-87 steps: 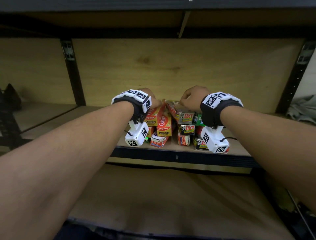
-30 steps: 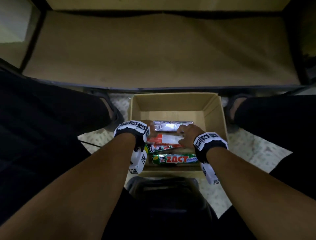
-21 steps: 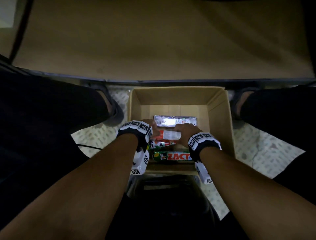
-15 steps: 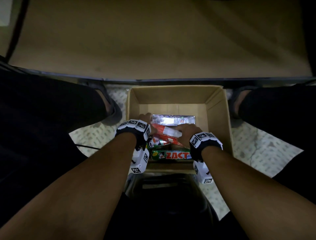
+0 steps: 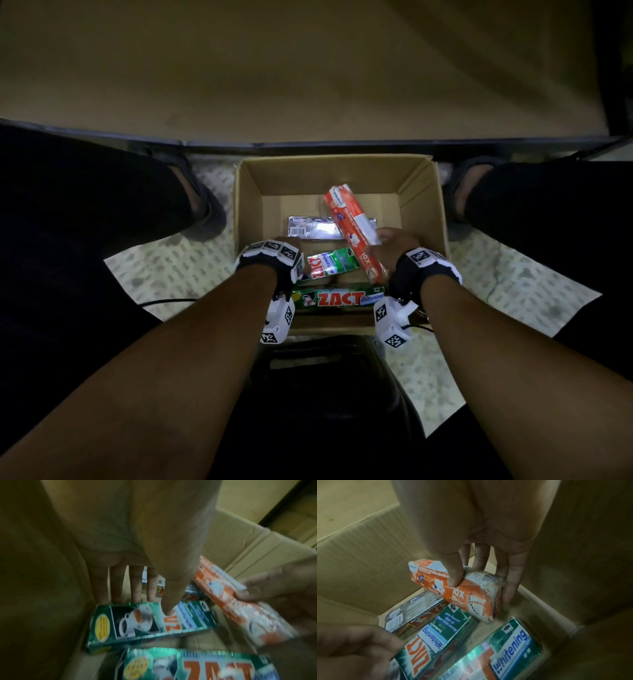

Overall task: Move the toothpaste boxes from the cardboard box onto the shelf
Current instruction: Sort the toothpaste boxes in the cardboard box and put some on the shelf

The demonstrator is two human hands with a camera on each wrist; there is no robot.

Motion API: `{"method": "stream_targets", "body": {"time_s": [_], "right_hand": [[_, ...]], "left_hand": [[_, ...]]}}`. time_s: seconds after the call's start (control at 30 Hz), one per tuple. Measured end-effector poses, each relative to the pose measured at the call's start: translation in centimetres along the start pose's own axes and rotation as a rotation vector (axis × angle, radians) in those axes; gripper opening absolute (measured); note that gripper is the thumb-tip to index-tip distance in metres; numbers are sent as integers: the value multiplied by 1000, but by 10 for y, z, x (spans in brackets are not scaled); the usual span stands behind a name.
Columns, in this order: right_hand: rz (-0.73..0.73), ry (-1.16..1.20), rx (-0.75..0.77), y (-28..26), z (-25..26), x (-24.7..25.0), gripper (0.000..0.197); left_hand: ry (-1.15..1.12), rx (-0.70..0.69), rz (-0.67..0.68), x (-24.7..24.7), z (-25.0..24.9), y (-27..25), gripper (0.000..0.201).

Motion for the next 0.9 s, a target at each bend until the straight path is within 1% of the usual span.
{"method": "stream_targets", "body": {"time_s": [0.07,0.1,0.17,0.23,0.27,0.3,0.33,0.4,0.43,0.47,0.53,0.57,0.63,0.67,0.7,0.77,0.83,0.87,0.9], "right_hand": [[-13,-46,3,4,-1,-1,40],[-30,-61,16,5,-2,0,40],[-60,-53,32,6,-1,1,38],[-76,-65,44,7,0,1,39],[-82,-75,37,8,0,0,40],[-95,-72,24,9,0,0,39],[-115,-60,11,12,0,0,37],[-179,-32,-11,15,1,3,31],[-213,-20,-14,17,2,5,29],[-233,-9,-9,18,3,6,31],[-226,-20,31,18,7,3,40],[-215,-37,68,18,10,1,45],[-191,-95,151,16,16,-3,59],[-173,-131,178,17,19,-6,66],[-157,-162,190,17,21,-8,71],[-160,-174,205,18,24,-8,65],[-165,-156,223,18,27,-5,53],[-163,-145,223,17,27,-3,49],[-163,-135,213,16,28,2,46]], "left_hand": [[-88,-15,23,-1,-3,-2,56],[-95,-1,38,-6,-2,-2,60],[-70,-68,7,-9,-5,-2,68],[-32,-154,15,-23,-7,13,80],[-26,-198,-8,-24,-8,14,85],[-19,-209,-6,-16,-11,8,85],[-15,-223,-17,-8,-15,3,78],[-36,-240,-64,-1,-16,0,53],[-39,-235,-82,0,-19,2,47],[-22,-272,-102,0,-20,4,45],[-8,-285,-86,-2,-21,2,46],[-19,-261,-75,-2,-20,1,49],[-69,-222,-61,4,-20,-7,69],[-49,-247,-55,4,-19,-9,76],[-44,-245,-55,1,-17,-8,79],[-18,-265,-92,-1,-16,-3,84],[-58,-300,-109,-6,-13,5,98],[-70,-310,-96,-2,-12,0,100],[-82,-313,-77,1,-11,-2,97]]}}
Point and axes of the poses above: each hand's wrist, its own y-axis towards the middle knuckle, its own x-axis out of the back of the hand, z = x × y, the point moved 4 cm from there along y, towards the middle knuckle, and after that the axes turned 15 degrees about -z, right-handed, at the moved point
